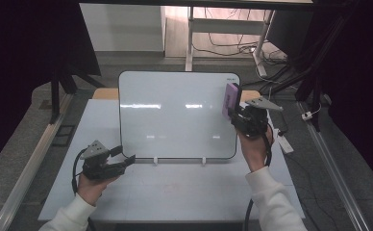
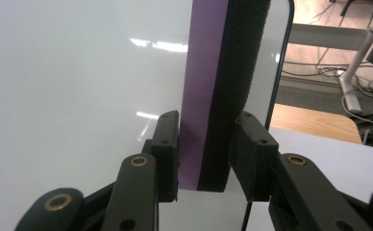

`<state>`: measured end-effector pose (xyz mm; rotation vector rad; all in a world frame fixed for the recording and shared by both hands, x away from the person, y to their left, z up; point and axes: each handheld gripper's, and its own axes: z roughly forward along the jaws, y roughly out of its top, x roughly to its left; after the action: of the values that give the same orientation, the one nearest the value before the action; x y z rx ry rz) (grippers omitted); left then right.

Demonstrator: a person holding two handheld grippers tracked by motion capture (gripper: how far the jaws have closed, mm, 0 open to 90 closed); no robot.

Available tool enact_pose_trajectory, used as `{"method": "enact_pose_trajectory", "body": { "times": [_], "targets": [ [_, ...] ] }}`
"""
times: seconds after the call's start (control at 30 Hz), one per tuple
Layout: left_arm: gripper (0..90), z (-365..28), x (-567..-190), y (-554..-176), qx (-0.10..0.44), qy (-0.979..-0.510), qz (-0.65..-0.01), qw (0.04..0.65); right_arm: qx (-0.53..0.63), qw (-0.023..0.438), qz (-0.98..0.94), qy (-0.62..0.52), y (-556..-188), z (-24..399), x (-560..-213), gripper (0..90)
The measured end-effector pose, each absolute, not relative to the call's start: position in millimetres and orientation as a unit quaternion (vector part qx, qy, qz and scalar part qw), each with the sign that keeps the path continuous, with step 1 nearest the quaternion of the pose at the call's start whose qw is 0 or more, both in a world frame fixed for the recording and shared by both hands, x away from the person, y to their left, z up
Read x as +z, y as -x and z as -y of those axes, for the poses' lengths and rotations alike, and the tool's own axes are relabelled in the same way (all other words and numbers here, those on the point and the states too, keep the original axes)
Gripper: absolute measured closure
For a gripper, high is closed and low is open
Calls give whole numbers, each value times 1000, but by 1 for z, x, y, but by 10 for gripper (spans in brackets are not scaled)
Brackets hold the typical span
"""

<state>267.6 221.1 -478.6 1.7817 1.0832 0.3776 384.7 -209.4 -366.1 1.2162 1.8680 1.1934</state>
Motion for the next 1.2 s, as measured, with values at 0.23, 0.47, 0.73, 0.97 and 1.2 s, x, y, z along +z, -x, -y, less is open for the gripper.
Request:
{"method": "enact_pose_trajectory", "body": {
  "times": [0.23, 0.47, 0.73, 0.97, 1.2],
  "targets": [
    [333, -223, -479, -268, 154, -731, -448, 491, 433, 303, -705, -473, -398, 206, -358, 636],
    [333, -225, -480, -268, 152, -729, -450, 494, 431, 312, -701, -475, -406, 199, -357, 633],
    [333, -226, -480, -267, 151, -727, -451, 495, 430, 332, -696, -470, -409, 190, -357, 630],
    [332, -227, -481, -267, 152, -728, -450, 494, 431, 344, -694, -463, -410, 186, -358, 618],
    [332, -228, -481, -267, 152, -726, -453, 495, 439, 340, -694, -458, -412, 186, -362, 540]
  ]
}}
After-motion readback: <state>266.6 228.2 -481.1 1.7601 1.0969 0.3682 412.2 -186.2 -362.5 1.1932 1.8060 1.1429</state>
